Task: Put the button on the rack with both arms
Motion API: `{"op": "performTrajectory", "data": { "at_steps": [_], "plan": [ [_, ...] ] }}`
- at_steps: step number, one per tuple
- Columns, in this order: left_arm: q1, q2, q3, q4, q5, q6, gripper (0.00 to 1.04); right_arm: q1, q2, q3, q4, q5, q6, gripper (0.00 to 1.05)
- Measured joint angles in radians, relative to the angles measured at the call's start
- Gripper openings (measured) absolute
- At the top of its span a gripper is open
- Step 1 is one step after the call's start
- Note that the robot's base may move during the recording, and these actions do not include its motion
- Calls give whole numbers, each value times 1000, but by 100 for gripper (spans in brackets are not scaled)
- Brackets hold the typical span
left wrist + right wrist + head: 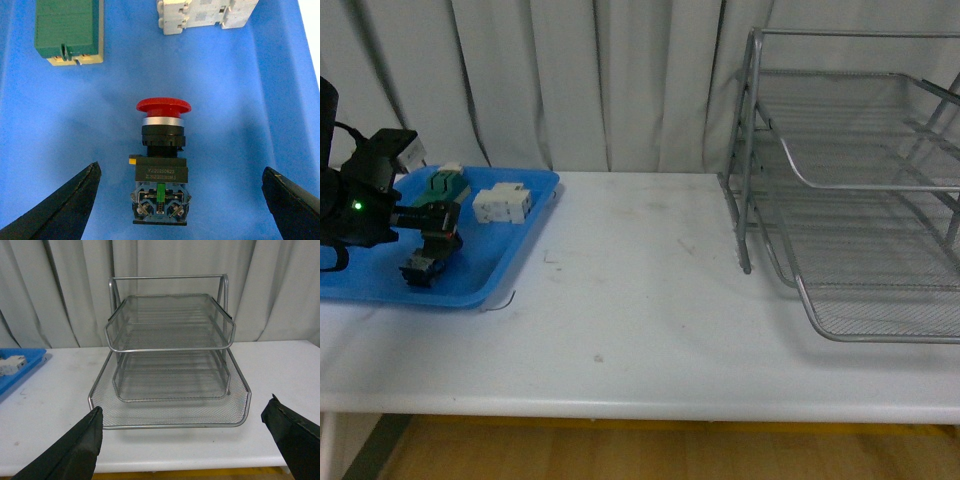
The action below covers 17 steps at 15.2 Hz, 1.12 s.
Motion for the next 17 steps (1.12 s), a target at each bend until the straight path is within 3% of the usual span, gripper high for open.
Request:
{"op": "performTrajectory", "data": {
  "at_steps": [8, 14, 17],
  "plan": [
    [11, 105, 62, -5, -17, -4, 98, 0, 0, 0, 0, 0, 0, 98],
    [10, 112, 63, -2, -34, 1, 37, 0, 0, 0, 0, 0, 0, 98],
    [14, 73, 12, 19, -20, 0, 36, 0, 0, 0, 0, 0, 0, 98]
  ]
}}
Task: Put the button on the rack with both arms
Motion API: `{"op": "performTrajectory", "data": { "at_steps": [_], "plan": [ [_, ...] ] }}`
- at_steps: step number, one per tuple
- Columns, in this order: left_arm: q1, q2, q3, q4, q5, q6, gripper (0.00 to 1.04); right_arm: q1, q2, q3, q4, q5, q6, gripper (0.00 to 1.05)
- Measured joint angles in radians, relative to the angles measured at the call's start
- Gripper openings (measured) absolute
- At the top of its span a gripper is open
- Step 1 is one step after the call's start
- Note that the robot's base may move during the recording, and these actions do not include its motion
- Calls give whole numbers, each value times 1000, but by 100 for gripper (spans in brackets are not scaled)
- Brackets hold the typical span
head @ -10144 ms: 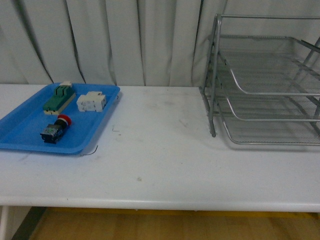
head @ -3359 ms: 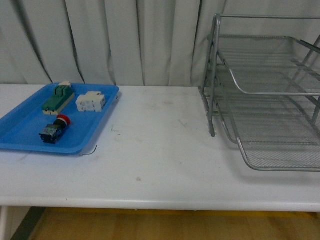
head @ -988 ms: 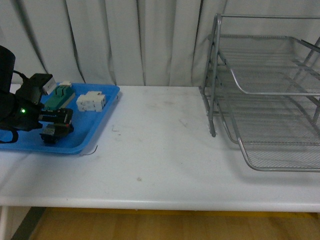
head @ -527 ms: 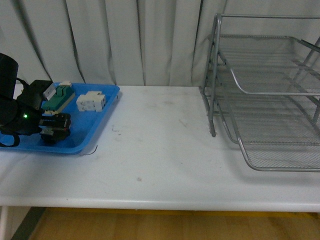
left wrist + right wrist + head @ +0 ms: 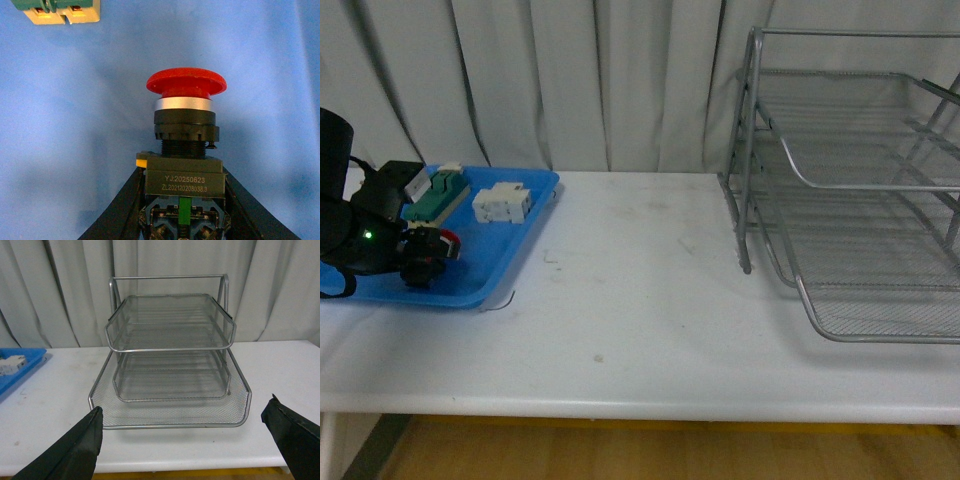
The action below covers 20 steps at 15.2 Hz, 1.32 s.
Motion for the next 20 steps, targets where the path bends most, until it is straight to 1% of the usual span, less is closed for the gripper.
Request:
{"op": "performTrajectory", "data": {
  "at_steps": [2, 3, 4, 5, 7, 8, 11, 12, 16, 20],
  "plan": [
    [7, -113, -89, 30, 51, -13, 36, 0, 0, 0, 0, 0, 0, 98],
    [13, -220, -157, 61, 84, -23, 36, 0, 0, 0, 0, 0, 0, 98],
    [29, -434, -294, 86, 146, -23, 36, 0, 0, 0, 0, 0, 0, 98],
    [43, -613, -441, 88, 175, -21, 36, 0, 0, 0, 0, 0, -1, 98],
    [69, -872, -677, 28, 216, 4, 36, 0, 0, 0, 0, 0, -1, 98],
    [74, -1009, -793, -2, 223, 5, 36, 0, 0, 0, 0, 0, -1, 98],
    [61, -1298, -1014, -45, 213, 1, 36, 0, 0, 0, 0, 0, -1, 98],
    [46, -1350, -1067, -45, 209, -17, 36, 0, 0, 0, 0, 0, -1, 98],
    [-29, -1350, -1189, 27, 161, -82, 36, 0, 0, 0, 0, 0, -1, 98],
    [-18, -1337, -1190, 39, 162, -83, 36, 0, 0, 0, 0, 0, -1, 98]
  ]
}}
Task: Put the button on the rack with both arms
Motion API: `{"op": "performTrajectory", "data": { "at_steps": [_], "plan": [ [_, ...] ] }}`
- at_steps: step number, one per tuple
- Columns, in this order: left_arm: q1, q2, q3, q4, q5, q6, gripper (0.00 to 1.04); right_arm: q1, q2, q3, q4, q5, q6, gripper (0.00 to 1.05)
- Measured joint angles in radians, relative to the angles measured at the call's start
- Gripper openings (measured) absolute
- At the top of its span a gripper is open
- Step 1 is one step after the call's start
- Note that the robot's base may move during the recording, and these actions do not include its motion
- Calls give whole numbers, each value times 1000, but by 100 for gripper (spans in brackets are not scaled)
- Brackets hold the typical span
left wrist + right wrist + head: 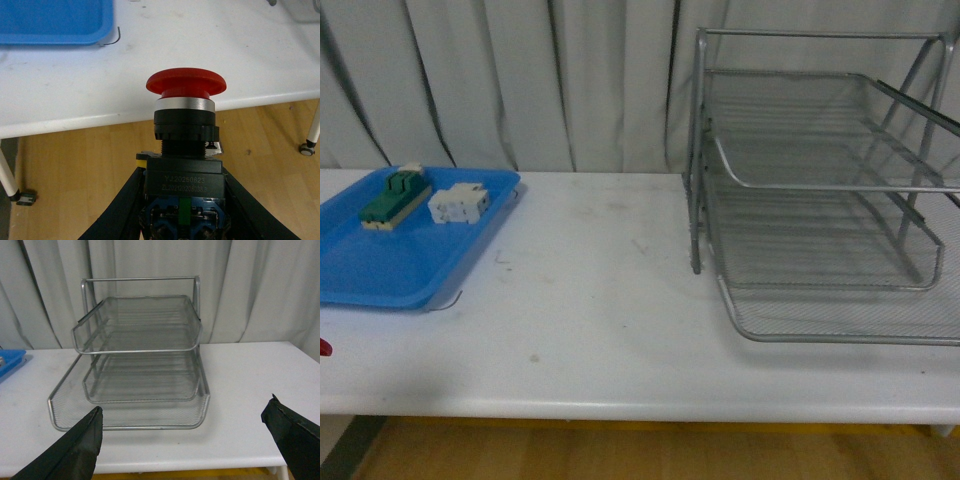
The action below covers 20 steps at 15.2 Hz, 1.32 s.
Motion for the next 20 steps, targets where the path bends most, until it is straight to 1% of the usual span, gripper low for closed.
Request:
{"op": "performTrajectory", "data": {
  "at_steps": [9, 10, 11, 12, 13, 15, 17, 18, 20],
  "plan": [
    [-12, 7, 0, 19, -5, 8, 36, 0, 0, 0, -1, 3, 0, 98],
    [-28, 14, 6, 27, -9, 7, 36, 0, 0, 0, 1, 3, 0, 98],
    [-48, 41, 25, 40, -35, 0, 36, 0, 0, 0, 0, 3, 0, 98],
    [-87, 80, 68, 69, -56, -17, 36, 0, 0, 0, 0, 3, 0, 98],
    [-126, 132, 123, 105, -54, -45, 36, 0, 0, 0, 0, 2, 0, 98],
    [-227, 282, 273, 145, -98, -130, 36, 0, 0, 0, 0, 2, 0, 98],
    [-383, 402, 404, 145, -129, -170, 36, 0, 0, 0, 0, 2, 0, 98],
    [-453, 457, 465, 149, -150, -177, 36, 0, 0, 0, 0, 2, 0, 98],
    [-579, 576, 553, 144, -158, -177, 36, 0, 0, 0, 0, 2, 0, 98]
  ]
}}
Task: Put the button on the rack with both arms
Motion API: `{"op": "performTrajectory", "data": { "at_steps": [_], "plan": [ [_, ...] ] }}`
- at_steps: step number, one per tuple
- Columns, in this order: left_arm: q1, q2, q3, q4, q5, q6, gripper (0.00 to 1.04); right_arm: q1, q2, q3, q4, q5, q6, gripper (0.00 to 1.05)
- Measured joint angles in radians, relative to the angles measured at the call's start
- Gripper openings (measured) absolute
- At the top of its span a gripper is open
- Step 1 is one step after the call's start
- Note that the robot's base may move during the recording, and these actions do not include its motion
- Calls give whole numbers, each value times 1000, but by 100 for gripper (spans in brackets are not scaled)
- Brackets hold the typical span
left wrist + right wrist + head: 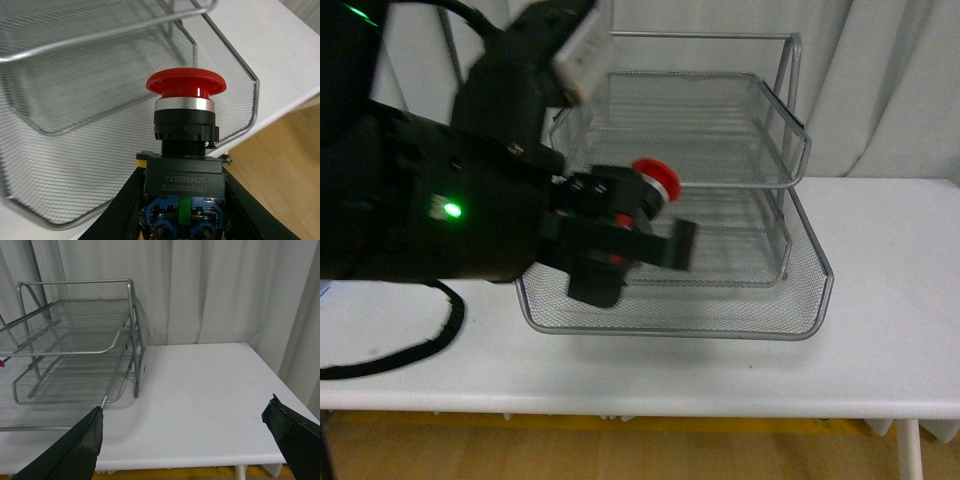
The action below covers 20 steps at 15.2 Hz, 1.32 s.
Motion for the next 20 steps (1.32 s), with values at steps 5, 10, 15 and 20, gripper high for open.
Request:
{"op": "performTrajectory", "data": {
  "at_steps": [5, 10, 15, 20],
  "plan": [
    [-64, 189, 125, -42, -6, 0, 36, 0, 0, 0, 0, 0, 0, 98],
    [-45, 375, 314, -123, -53, 4, 36, 0, 0, 0, 0, 0, 0, 98],
    [-32, 519, 544, -220, -116, 8, 36, 0, 0, 0, 0, 0, 0, 98],
    [-8, 569, 612, -257, -137, -3, 53, 0, 0, 0, 0, 0, 0, 98]
  ]
}}
